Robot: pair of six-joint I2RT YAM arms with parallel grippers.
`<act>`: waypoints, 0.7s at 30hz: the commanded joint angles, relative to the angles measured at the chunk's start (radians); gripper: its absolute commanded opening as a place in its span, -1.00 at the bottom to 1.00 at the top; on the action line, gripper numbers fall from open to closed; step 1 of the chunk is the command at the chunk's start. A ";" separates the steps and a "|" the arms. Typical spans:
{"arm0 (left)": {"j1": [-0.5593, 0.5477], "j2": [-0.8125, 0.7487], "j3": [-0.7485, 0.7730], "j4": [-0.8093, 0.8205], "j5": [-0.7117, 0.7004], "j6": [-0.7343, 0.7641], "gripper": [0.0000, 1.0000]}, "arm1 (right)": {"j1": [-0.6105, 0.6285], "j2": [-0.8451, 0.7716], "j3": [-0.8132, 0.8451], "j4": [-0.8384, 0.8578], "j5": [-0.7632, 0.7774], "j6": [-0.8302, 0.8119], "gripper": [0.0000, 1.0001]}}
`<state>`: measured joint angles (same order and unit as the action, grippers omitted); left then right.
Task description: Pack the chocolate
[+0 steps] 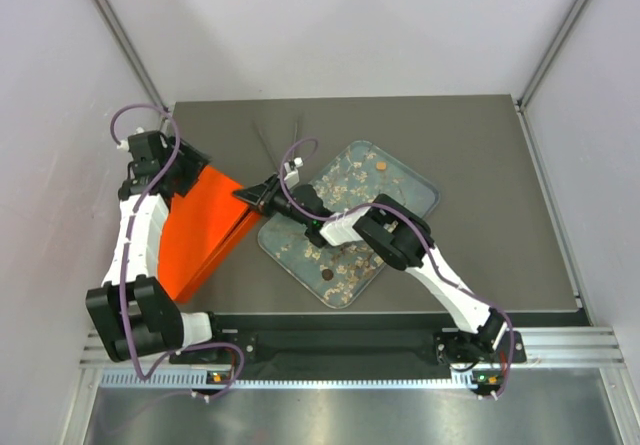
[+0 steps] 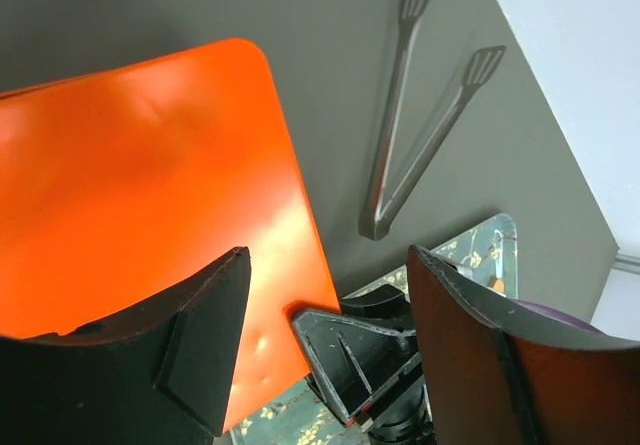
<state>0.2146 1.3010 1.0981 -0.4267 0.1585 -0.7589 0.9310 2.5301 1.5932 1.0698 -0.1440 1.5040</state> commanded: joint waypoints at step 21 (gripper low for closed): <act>0.072 0.004 -0.066 0.039 -0.027 0.072 0.36 | 0.003 0.019 0.014 0.122 0.060 0.041 -1.00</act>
<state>0.2817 1.3182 1.0412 -0.4183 0.1570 -0.7204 0.9318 2.5626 1.5932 1.0702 -0.1108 1.5219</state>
